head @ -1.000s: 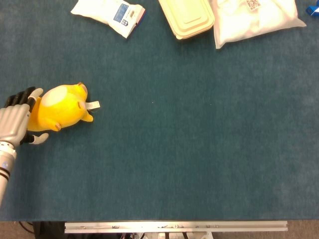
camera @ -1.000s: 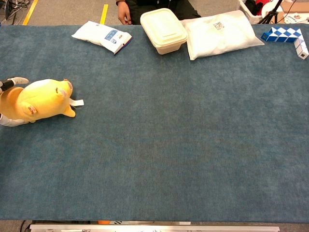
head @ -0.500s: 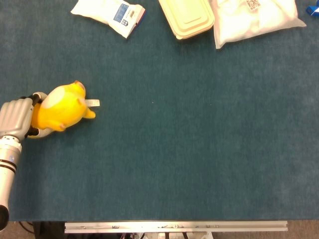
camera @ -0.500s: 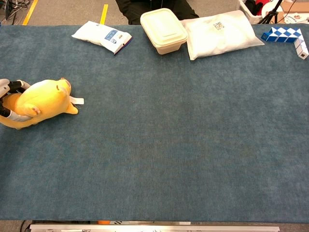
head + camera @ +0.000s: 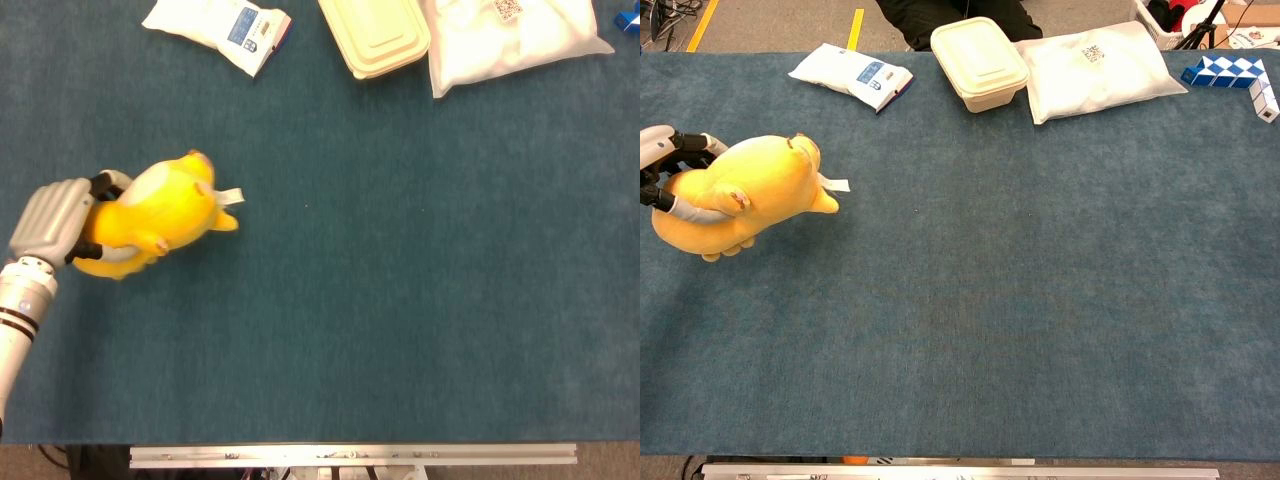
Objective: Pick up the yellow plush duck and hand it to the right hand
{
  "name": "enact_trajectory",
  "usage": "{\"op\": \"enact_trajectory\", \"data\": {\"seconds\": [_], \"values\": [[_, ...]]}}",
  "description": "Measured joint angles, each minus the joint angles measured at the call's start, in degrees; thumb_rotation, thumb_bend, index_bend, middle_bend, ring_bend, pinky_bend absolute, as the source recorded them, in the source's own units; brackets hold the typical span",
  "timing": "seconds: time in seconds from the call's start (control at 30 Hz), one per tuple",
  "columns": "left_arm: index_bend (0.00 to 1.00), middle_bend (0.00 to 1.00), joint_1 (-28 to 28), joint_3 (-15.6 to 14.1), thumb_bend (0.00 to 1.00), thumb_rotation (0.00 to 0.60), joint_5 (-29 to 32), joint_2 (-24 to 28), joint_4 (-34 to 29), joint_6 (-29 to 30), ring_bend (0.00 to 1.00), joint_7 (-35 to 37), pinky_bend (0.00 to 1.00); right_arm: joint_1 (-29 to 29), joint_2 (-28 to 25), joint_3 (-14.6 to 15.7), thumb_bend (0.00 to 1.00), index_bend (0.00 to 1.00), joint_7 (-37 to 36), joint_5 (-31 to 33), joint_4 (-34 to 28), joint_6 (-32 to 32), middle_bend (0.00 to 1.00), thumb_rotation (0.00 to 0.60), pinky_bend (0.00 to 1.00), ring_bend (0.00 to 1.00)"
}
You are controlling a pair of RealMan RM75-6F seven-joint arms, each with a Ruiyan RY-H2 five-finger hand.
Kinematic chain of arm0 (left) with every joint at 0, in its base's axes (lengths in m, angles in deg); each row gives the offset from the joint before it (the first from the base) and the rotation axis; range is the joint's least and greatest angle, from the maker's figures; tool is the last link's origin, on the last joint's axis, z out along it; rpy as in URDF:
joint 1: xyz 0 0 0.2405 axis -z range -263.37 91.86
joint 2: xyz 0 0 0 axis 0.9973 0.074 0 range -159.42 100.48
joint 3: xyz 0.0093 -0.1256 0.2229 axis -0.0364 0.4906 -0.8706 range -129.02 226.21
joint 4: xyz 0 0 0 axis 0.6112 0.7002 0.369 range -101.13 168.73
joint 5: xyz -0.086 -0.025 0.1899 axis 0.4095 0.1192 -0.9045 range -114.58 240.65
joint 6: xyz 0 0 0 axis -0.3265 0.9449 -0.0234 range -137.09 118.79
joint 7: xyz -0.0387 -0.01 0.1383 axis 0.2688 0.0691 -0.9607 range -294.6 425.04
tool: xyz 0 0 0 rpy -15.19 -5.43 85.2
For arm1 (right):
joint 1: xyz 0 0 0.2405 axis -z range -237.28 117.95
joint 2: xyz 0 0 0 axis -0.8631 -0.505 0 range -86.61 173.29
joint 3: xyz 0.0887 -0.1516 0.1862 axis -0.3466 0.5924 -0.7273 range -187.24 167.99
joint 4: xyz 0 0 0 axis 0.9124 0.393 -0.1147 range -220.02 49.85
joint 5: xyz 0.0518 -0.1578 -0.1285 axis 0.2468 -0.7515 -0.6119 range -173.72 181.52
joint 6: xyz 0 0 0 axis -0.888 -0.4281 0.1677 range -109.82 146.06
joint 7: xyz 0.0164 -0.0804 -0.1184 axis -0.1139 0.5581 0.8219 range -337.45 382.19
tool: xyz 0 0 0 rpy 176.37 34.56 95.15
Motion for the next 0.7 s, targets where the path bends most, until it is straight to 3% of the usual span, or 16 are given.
{"op": "enact_trajectory", "data": {"seconds": [0.27, 0.5, 0.7], "values": [[0.42, 0.41, 3.49, 2.49, 0.21, 0.600, -2.57, 4.00, -6.94, -3.91, 0.37, 5.21, 0.59, -6.27, 3.26, -1.69, 0.17, 0.14, -1.71, -1.93, -1.82, 5.46, 0.26, 0.600, 0.24, 0.12], [0.42, 0.41, 4.78, 3.37, 0.21, 0.600, -2.31, 4.20, -10.98, -3.74, 0.37, 5.96, 0.59, -11.78, 7.99, -3.72, 0.01, 0.14, -2.98, -1.29, -4.55, 10.04, 0.26, 0.600, 0.24, 0.12], [0.42, 0.41, 6.40, 4.50, 0.21, 0.600, 0.42, 5.15, -14.09, -4.67, 0.37, 7.34, 0.59, -15.99, 12.79, -4.91, 0.00, 0.14, 1.31, 1.17, -5.62, 14.04, 0.24, 0.600, 0.24, 0.12]]}}
